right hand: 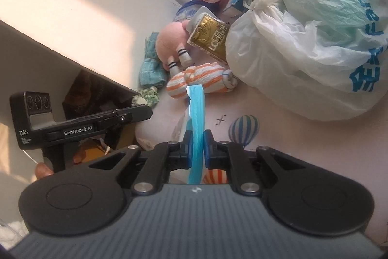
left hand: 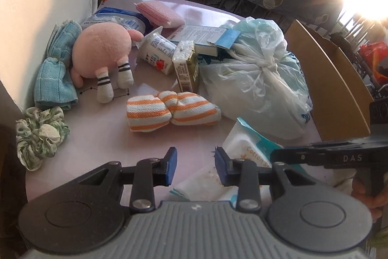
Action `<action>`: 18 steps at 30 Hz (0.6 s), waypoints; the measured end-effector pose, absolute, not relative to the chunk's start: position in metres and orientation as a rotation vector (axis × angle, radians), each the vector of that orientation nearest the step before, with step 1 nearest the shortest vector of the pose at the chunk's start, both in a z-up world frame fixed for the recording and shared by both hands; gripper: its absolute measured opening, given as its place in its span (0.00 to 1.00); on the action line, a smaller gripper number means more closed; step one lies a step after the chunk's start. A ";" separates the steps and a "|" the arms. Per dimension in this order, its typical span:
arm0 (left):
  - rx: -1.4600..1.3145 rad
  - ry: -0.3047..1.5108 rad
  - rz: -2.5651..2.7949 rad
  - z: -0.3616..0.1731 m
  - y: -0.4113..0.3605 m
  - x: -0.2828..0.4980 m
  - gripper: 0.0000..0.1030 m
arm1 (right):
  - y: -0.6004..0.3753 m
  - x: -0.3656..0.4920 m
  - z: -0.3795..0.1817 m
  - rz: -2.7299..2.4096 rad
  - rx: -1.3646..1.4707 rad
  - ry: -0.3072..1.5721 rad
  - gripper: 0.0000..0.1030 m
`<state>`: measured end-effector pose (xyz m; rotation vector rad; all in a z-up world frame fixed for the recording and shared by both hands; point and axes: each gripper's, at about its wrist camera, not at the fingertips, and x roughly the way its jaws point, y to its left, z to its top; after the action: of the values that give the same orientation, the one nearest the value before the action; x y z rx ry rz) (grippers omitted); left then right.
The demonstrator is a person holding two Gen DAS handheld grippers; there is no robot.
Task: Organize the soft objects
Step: 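Lift the cotton swab bag with the right gripper toward the cardboard box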
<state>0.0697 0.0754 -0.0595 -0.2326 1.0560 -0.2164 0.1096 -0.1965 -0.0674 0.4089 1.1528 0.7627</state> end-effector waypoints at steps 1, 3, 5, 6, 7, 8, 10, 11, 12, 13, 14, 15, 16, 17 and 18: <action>-0.202 1.079 -0.224 -0.066 0.067 0.071 0.36 | -0.195 0.111 -0.069 0.746 0.363 1.146 0.08; -0.153 1.098 -0.228 -0.076 0.055 0.072 0.37 | -0.193 0.115 -0.073 0.722 0.310 1.135 0.07; -0.110 1.112 -0.219 -0.084 0.046 0.074 0.43 | -0.191 0.119 -0.078 0.699 0.284 1.126 0.07; -0.098 1.117 -0.212 -0.086 0.044 0.075 0.45 | -0.189 0.120 -0.079 0.682 0.262 1.113 0.07; -0.084 1.118 -0.199 -0.088 0.041 0.076 0.48 | -0.187 0.121 -0.080 0.660 0.241 1.099 0.10; -0.073 1.117 -0.184 -0.088 0.040 0.077 0.50 | -0.186 0.125 -0.081 0.635 0.233 1.088 0.10; -0.062 1.115 -0.163 -0.087 0.038 0.078 0.53 | -0.188 0.130 -0.082 0.592 0.275 1.075 0.11; -0.061 1.116 -0.160 -0.088 0.038 0.078 0.54 | -0.193 0.129 -0.080 0.583 0.315 1.071 0.13; -0.062 1.117 -0.155 -0.088 0.038 0.078 0.55 | -0.199 0.126 -0.078 0.576 0.370 1.062 0.14; -0.063 1.118 -0.149 -0.088 0.038 0.078 0.57 | -0.205 0.122 -0.076 0.575 0.415 1.053 0.17; -0.064 1.118 -0.145 -0.088 0.039 0.078 0.58 | -0.213 0.114 -0.072 0.576 0.482 1.045 0.23; -0.066 1.117 -0.143 -0.088 0.039 0.078 0.59 | -0.219 0.109 -0.070 0.582 0.535 1.045 0.26; -0.072 1.120 -0.143 -0.088 0.040 0.078 0.59 | -0.224 0.101 -0.070 0.597 0.595 1.050 0.31; -0.080 1.123 -0.143 -0.088 0.041 0.078 0.59 | -0.227 0.094 -0.071 0.604 0.644 1.058 0.36; -0.091 1.129 -0.143 -0.088 0.042 0.079 0.59 | -0.227 0.088 -0.075 0.609 0.686 1.073 0.38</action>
<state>0.0791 0.0416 -0.0879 -0.0915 1.1289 -0.1432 0.0876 -0.2270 -0.0747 0.6858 1.0731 0.6086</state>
